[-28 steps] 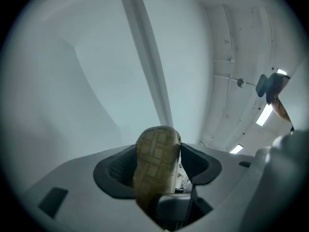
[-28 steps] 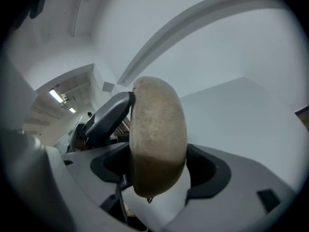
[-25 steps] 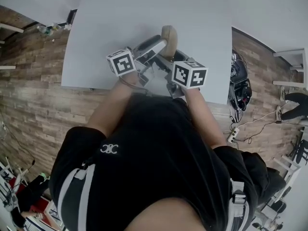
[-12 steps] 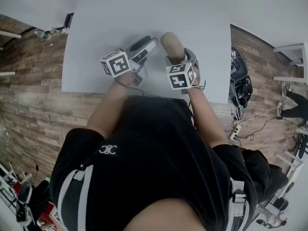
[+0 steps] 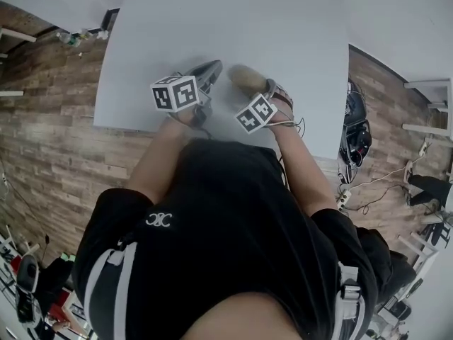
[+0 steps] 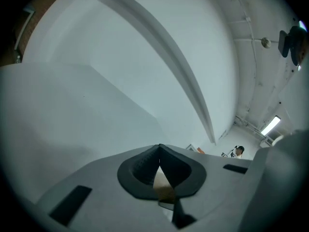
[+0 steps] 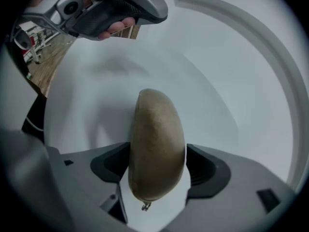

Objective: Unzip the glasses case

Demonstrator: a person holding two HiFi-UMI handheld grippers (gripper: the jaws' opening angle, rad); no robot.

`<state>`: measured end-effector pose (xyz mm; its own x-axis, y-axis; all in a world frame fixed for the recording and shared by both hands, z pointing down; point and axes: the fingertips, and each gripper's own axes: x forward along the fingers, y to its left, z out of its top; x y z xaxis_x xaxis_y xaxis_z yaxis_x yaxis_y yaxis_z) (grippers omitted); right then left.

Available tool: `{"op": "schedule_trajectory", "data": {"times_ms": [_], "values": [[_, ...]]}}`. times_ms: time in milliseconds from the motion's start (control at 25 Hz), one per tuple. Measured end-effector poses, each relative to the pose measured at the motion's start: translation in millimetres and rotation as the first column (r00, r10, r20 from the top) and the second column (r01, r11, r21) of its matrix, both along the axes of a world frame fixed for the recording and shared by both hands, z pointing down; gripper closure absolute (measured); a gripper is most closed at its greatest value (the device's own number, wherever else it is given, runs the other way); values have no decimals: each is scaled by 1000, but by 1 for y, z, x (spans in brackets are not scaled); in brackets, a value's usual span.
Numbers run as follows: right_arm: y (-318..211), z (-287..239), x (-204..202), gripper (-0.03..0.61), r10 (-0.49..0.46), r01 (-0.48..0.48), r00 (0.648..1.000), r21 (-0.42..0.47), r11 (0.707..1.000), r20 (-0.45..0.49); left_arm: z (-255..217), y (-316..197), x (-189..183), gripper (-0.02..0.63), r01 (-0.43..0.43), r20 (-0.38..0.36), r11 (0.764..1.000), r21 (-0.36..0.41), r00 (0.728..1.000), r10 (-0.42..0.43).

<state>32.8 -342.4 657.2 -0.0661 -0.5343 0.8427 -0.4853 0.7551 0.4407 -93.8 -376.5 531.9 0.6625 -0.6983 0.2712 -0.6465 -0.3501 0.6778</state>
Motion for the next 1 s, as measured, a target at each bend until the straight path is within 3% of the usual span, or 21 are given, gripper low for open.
{"op": "schedule_trajectory", "data": {"times_ms": [240, 320, 440, 520, 560, 600, 680, 720, 760, 800, 840, 1000], "values": [[19, -10, -19, 245, 54, -35, 983, -106, 994, 175, 2, 4, 2, 609, -43, 14, 999, 9, 999, 42], [28, -23, -26, 245, 84, -34, 953, -173, 984, 293, 2, 7, 10, 610, -60, 24, 998, 13, 998, 60], [36, -46, -26, 247, 176, -50, 865, -268, 962, 470, 1, 10, 24, 609, -98, 70, 995, 33, 993, 96], [30, -66, -14, 265, 277, -116, 766, -300, 947, 580, -3, 11, 31, 609, -110, 97, 992, 53, 990, 105], [22, -78, -3, 383, 338, -169, 691, -312, 935, 639, -6, 10, 33, 609, -108, 107, 992, 65, 989, 101], [13, -92, 11, 552, 397, -230, 596, -325, 917, 698, -10, 9, 36, 609, -101, 118, 992, 78, 989, 91], [-6, -123, 43, 563, 454, -336, 394, -334, 880, 799, -19, 7, 44, 609, -80, 150, 991, 104, 987, 64], [-14, -139, 61, 563, 440, -383, 319, -311, 870, 839, -23, 7, 49, 609, -68, 175, 991, 116, 983, 47], [-22, -154, 78, 565, 408, -431, 276, -267, 862, 870, -27, 6, 54, 609, -58, 206, 990, 128, 978, 30], [-28, -167, 95, 565, 368, -483, 266, -208, 851, 891, -30, 5, 58, 609, -48, 241, 989, 139, 970, 13], [-32, -178, 109, 565, 330, -532, 283, -139, 835, 901, -33, 5, 62, 609, -40, 274, 988, 148, 962, -2], [-31, -209, 141, 565, 228, -610, 423, 89, 787, 877, -44, 12, 86, 609, -39, 366, 985, 169, 930, -26]]}}
